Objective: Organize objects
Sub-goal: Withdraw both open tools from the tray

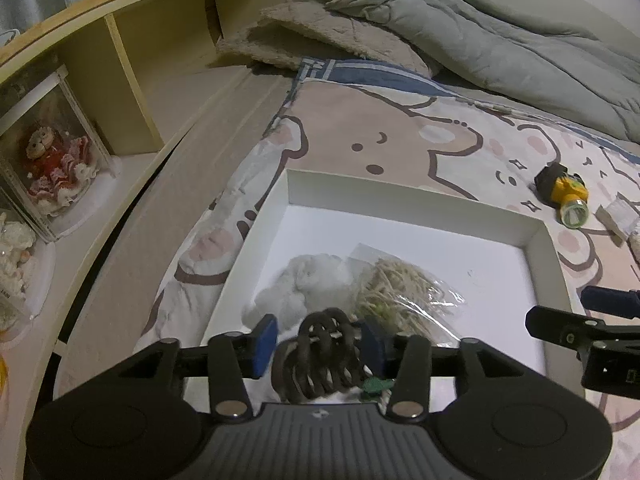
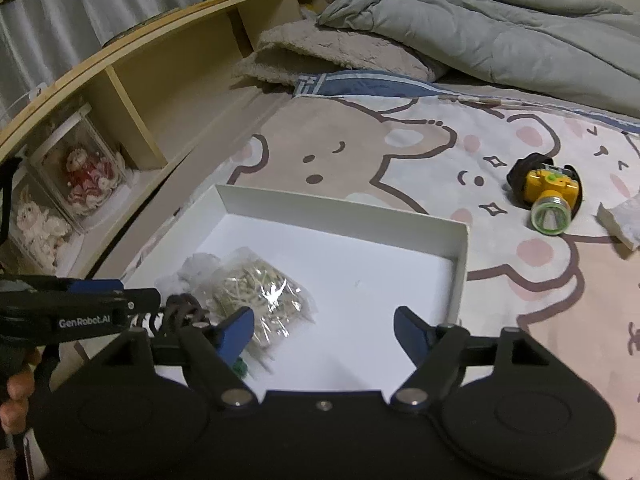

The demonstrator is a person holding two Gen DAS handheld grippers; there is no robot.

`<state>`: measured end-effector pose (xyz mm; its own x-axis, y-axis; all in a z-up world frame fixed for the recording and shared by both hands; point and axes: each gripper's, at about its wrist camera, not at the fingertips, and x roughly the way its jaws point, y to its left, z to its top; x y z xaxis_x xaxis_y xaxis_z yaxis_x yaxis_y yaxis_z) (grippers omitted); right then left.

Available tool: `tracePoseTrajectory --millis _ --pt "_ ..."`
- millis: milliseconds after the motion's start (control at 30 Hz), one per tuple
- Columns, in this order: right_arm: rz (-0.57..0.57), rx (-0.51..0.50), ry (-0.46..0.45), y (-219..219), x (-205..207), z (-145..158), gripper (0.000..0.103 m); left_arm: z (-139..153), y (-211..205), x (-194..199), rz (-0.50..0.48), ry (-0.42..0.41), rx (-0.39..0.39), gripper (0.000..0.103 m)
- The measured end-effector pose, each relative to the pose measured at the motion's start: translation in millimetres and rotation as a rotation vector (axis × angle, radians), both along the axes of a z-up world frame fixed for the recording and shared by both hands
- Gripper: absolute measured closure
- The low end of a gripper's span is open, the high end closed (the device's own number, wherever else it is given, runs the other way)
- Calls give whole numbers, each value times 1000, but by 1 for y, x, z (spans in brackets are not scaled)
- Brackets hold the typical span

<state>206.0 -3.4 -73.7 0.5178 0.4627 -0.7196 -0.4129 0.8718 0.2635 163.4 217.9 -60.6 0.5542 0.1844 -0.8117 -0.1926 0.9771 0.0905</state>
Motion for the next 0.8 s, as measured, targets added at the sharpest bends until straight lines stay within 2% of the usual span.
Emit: tracePoseTrajectory --millis 100,200,233,267,400,800 --pt "1 -18 -10 -4 -6 2 19 1 -5 -7 1 -7 -3 41" --pt "-3 -40 -15 -8 -10 3 12 3 -10 -13 4 -17 8 15" --pt "-4 -49 -17 -10 -11 3 10 4 -11 -16 10 -26 19 11" --pt "-4 -57 -21 -11 -12 3 6 5 -12 -17 14 -31 25 10" --pt "-2 -82 -44 -17 -18 5 0 9 -12 -24 37 -38 10 3" --pt "4 -101 -71 -35 -35 12 0 5 -22 -45 54 -33 -3 0"
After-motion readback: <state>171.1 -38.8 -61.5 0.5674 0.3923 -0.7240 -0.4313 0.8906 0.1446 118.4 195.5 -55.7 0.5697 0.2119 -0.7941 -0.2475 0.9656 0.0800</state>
